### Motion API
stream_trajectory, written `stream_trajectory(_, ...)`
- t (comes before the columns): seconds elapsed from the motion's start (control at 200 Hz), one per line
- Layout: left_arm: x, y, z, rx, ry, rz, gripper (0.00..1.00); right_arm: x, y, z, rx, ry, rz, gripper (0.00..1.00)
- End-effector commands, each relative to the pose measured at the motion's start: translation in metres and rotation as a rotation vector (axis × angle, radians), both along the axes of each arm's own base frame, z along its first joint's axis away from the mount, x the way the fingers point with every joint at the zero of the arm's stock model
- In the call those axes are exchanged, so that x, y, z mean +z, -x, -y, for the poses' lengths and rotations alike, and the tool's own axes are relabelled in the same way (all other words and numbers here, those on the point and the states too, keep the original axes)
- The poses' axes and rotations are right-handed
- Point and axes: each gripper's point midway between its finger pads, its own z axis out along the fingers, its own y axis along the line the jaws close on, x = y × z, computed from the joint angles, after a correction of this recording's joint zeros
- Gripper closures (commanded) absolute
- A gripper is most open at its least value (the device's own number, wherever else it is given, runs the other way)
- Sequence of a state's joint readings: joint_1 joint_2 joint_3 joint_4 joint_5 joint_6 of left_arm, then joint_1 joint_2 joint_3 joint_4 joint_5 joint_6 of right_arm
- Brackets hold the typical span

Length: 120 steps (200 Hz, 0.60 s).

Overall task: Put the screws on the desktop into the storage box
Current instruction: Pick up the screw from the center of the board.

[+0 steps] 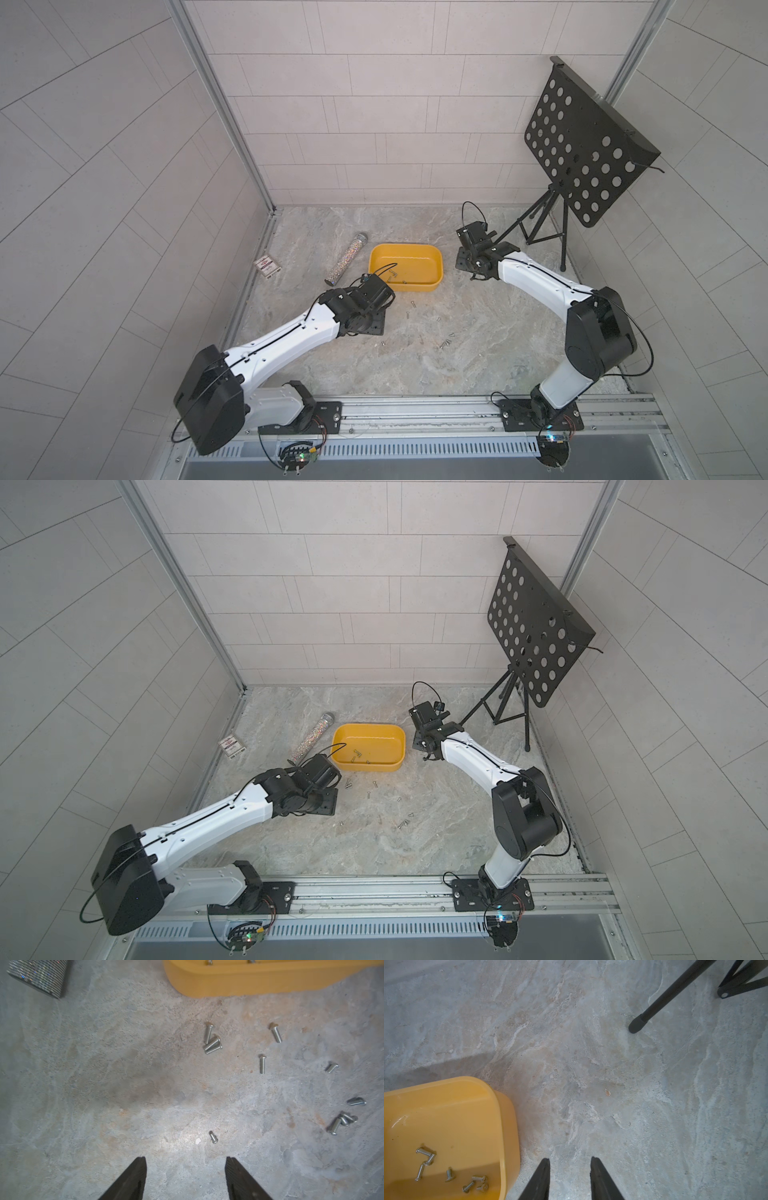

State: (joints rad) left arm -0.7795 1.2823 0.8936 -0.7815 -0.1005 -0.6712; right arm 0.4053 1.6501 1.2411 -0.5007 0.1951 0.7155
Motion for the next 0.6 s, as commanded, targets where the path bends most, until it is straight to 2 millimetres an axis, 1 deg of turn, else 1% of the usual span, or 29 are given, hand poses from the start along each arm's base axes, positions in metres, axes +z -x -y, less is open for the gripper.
stream_trajectory(0.0, -0.017, 0.006, -0.001, 0.09, -0.011, -0.049, 0.35, -0.008, -0.001, 0.002, -0.012, -0.003, -0.018, 0.62)
stream_trajectory(0.215, -0.041, 0.011, 0.008, 0.168, -0.015, -0.139, 0.38, -0.014, -0.002, 0.002, -0.006, -0.017, -0.032, 0.62)
stream_trajectory(0.41, -0.044, 0.011, 0.019, 0.191, 0.01, -0.162, 0.38, -0.017, -0.003, 0.003, -0.003, -0.023, -0.038, 0.62)
stream_trajectory(0.595, -0.057, 0.012, 0.029, 0.195, 0.022, -0.209, 0.4, -0.019, -0.003, 0.003, -0.002, -0.032, -0.04, 0.62)
